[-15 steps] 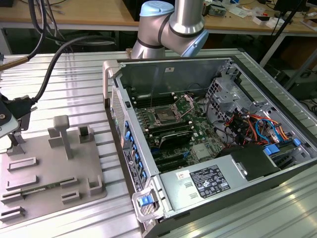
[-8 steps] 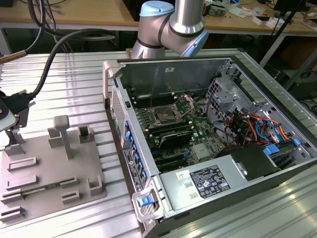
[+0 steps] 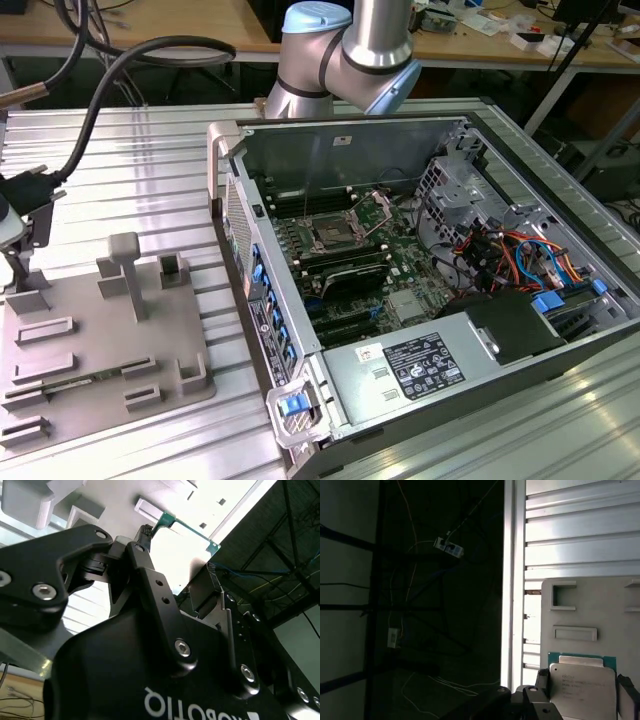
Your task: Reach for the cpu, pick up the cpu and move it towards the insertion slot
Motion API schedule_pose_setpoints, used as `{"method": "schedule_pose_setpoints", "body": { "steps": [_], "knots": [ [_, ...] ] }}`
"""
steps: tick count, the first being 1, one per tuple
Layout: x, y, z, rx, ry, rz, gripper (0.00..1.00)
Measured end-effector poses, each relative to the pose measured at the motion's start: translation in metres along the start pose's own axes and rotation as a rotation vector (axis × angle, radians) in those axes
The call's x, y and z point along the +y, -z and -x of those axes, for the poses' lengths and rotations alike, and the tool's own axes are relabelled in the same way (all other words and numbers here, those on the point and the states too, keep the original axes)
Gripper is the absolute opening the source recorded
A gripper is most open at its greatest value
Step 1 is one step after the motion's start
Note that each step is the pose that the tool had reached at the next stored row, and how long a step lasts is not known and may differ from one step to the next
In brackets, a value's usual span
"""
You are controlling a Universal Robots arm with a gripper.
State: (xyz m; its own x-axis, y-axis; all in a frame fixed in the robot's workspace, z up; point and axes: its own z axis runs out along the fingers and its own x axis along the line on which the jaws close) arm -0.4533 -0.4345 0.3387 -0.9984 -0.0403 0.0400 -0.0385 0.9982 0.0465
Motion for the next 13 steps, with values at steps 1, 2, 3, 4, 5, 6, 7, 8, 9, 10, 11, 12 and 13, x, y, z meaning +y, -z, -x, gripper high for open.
{"method": "schedule_pose_setpoints", "body": {
  "steps": [1, 2, 3, 4, 5, 6, 7, 8, 9, 10, 11, 12, 13],
  "knots": [
    [0.0001, 0.0016, -0.0001, 0.0, 0.0, 0.0, 0.55],
    [0.0001, 0.0027, -0.0001, 0.0, 0.0, 0.0, 0.55],
    [0.0002, 0.0043, -0.0002, 0.0, 0.0, 0.0, 0.55],
    [0.0002, 0.0056, -0.0002, 0.0, 0.0, 0.0, 0.55],
    [0.0003, 0.0073, -0.0003, 0.0, 0.0, -0.0001, 0.55],
    [0.0004, 0.0091, -0.0004, -0.0001, 0.0, 0.0, 0.55],
    [0.0005, 0.0101, -0.0004, -0.0001, 0.0, 0.0, 0.55],
    [0.0005, 0.0112, -0.0005, 0.0, 0.0, 0.0, 0.55],
    [0.0006, 0.0126, -0.0005, 0.0001, 0.0, 0.0, 0.55],
    [0.0006, 0.0139, -0.0006, 0.0, 0.0, 0.0, 0.55],
    [0.0007, 0.0148, -0.0006, 0.0, 0.0, 0.0, 0.55],
    [0.0007, 0.0158, -0.0006, 0.0, 0.0, 0.0, 0.55],
    [0.0008, 0.0173, -0.0007, 0.0001, 0.0, -0.0001, 0.55]
  ]
}}
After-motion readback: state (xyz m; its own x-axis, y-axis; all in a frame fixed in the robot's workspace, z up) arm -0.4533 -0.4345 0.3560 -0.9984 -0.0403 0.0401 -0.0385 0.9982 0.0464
